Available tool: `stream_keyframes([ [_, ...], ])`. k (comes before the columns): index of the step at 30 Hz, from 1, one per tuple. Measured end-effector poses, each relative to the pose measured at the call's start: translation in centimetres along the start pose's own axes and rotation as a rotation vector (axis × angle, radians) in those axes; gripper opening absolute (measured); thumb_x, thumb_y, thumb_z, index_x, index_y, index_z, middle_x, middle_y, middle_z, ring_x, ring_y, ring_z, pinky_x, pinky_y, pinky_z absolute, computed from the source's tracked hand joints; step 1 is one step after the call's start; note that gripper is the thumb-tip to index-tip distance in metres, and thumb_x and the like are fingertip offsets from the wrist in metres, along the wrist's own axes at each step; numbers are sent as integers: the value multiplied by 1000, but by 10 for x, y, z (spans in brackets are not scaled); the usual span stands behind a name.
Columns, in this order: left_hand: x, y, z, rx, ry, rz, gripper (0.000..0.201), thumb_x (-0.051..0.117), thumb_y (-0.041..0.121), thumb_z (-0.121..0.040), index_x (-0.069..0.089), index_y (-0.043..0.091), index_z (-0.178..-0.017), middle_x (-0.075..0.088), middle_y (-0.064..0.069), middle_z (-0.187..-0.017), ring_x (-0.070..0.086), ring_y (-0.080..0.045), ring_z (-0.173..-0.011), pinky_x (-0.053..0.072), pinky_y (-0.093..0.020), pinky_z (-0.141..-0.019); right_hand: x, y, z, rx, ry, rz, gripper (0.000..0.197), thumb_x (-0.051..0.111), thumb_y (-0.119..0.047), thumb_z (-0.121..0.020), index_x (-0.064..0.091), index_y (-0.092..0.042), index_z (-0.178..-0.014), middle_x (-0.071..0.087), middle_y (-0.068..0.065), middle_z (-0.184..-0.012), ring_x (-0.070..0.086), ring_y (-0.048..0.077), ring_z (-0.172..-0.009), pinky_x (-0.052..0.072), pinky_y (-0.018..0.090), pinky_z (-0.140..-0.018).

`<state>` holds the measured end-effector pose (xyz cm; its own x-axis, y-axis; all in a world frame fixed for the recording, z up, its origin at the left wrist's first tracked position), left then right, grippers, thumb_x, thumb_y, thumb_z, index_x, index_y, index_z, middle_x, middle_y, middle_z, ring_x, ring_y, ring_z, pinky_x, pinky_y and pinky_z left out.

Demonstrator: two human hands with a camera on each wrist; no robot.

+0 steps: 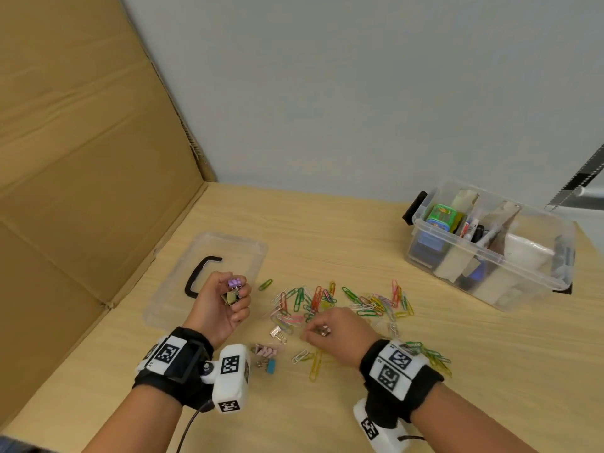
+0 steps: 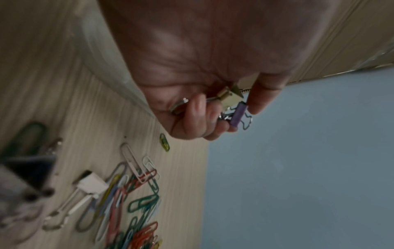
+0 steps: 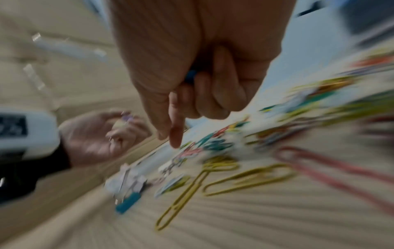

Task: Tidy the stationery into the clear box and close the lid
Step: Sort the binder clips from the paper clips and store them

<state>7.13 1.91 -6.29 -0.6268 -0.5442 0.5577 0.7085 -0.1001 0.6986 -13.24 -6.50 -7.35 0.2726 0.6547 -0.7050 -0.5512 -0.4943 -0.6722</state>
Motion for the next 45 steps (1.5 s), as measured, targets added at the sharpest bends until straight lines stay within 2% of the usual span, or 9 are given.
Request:
stream_keyframes([
  [7, -14, 1, 6, -8, 32, -316, 20, 42, 18, -98, 46, 13, -79, 44, 0, -66, 29, -8, -43, 24, -18, -36, 25, -45, -33, -121, -49, 477, 30, 46, -37, -96, 48, -20, -121, 66, 10, -99, 62, 31, -88, 41, 31, -63],
  [13, -16, 6, 12, 65, -139, -925, 24, 41, 12, -100, 63, 6, -110, 45, 6, -67, 28, -5, -42, 26, -15, -40, 34, -49, -37, -133, -101, 543, 23, 42, -26, -98, 45, -16, -119, 65, 10, -95, 60, 29, -78, 35, 29, -55],
  [17, -5, 5, 17, 171, -263, -1293, 24, 49, 17, -98, 70, 8, -92, 53, 20, -52, 42, 3, -44, 33, -10, -50, 36, -50, -37, -94, -126, 528, 27, 42, -22, -97, 44, -16, -123, 65, 10, -96, 58, 27, -76, 39, 31, -59],
  [21, -7, -2, 15, 151, -312, -1473, 29, 68, 35, -84, 57, 22, -60, 47, 9, -56, 40, -5, -55, 34, -23, -60, 32, -51, -33, -66, -143, 524, 30, 44, -9, -92, 46, -13, -122, 64, 11, -98, 52, 24, -74, 41, 32, -63],
  [28, -1, -14, 20, 91, -394, -1709, 32, 78, 39, -72, 64, 24, -98, 54, 14, -78, 49, 0, -68, 38, -16, -63, 37, -48, -30, -1, -121, 502, 34, 49, -27, -93, 44, -7, -121, 63, 11, -106, 62, 31, -88, 38, 32, -64],
  [32, -3, -22, 19, 115, -385, -1844, 23, 74, 33, -77, 64, 25, -96, 67, 3, -95, 61, -14, -86, 49, -26, -76, 44, -42, -30, 23, -101, 485, 36, 45, -25, -97, 40, -2, -124, 63, 15, -106, 63, 33, -91, 38, 33, -62],
  [35, -7, -19, 14, 177, -367, -1763, 9, 69, 32, -81, 64, 26, -84, 63, 7, -78, 57, -9, -71, 47, -24, -70, 43, -39, -31, 58, -100, 453, 34, 42, -24, -98, 43, -1, -122, 63, 16, -102, 63, 32, -92, 37, 30, -60],
  [40, -8, -7, 9, 279, -297, -1572, 8, 69, 31, -83, 68, 27, -77, 57, 15, -61, 52, 2, -60, 36, -10, -58, 19, -24, -27, 146, -56, 17, 23, 44, -32, -98, 55, -16, -86, 61, 2, -83, 59, 24, -73, 43, 29, -60],
  [45, -9, 7, 5, 339, -275, -1327, 13, 66, 28, -87, 72, 21, -79, 62, 22, -65, 53, 2, -65, 38, -9, -65, -1, -6, -11, 263, -41, -1153, 16, 39, -23, -98, 50, -12, -93, 40, -1, -60, 31, 12, -48, 27, 20, -38],
])
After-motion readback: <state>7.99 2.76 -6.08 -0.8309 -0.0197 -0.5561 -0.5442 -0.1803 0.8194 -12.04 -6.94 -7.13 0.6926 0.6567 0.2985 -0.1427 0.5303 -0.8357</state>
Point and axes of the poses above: each hand's wrist, its own z-axis away from the middle knuckle, its own x-axis out of the palm, y = z × x, the point moved 3 cm from there along -z, towards the middle knuckle
